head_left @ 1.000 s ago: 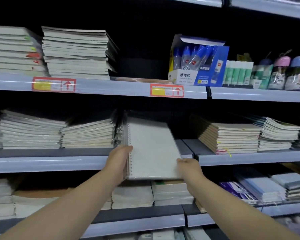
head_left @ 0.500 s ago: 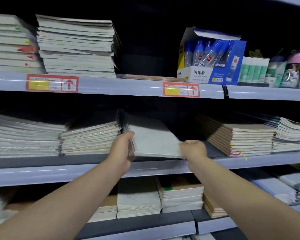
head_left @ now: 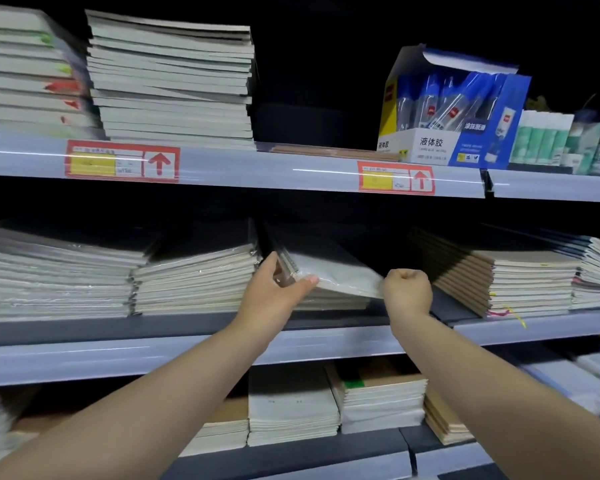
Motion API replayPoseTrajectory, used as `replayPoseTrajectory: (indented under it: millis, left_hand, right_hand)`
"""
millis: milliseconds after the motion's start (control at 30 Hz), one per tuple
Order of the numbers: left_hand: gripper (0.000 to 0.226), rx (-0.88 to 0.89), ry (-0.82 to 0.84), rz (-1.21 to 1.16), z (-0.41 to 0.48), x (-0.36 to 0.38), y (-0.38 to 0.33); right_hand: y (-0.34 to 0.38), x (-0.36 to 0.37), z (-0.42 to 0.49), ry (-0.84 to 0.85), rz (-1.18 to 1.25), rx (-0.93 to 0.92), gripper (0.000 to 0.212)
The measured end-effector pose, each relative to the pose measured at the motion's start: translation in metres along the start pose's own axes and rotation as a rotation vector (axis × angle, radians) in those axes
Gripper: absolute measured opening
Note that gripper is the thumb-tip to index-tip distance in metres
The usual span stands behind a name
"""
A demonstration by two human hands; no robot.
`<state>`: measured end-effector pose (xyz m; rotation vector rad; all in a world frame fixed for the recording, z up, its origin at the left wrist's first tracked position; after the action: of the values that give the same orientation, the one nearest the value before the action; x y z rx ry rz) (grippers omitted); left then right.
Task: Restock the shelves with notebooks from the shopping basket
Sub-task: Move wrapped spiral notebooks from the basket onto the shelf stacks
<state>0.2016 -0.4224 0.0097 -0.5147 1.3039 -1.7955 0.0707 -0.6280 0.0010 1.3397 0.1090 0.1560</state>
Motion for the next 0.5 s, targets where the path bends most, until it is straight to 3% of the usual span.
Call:
replayPoseTrajectory:
  millis: [133,300,500]
  left_hand:
    - [0.065,-0.016,-0.125,-0.133,0.007,-0.008,0.013]
    - [0.060,-0.013,-0.182,-0.182,0.015,-0.016,0.023]
    - [0.062,-0.051,-0.176,-0.111,0.021,-0.016,0.026]
  right_hand:
    - [0.002,0.013,-0.014,0.079,-0.001,-0.128,0.008]
    - [-0.003,0.026,-0.016,0.166,-0.004,-0.194,0.005]
    - [-0.006,0.035,0.004,0.132,-0.053,-0.194,0.015]
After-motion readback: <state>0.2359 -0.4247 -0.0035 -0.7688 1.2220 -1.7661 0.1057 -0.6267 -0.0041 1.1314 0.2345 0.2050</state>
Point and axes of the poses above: each hand's wrist, its own z-axis towards the middle knuckle, its own x-axis out of the palm, y = z × x, the point moved 6 cm from there along z, towards the middle knuckle, and after that the axes turned 4 degrees about z, right-handed, at the moved point
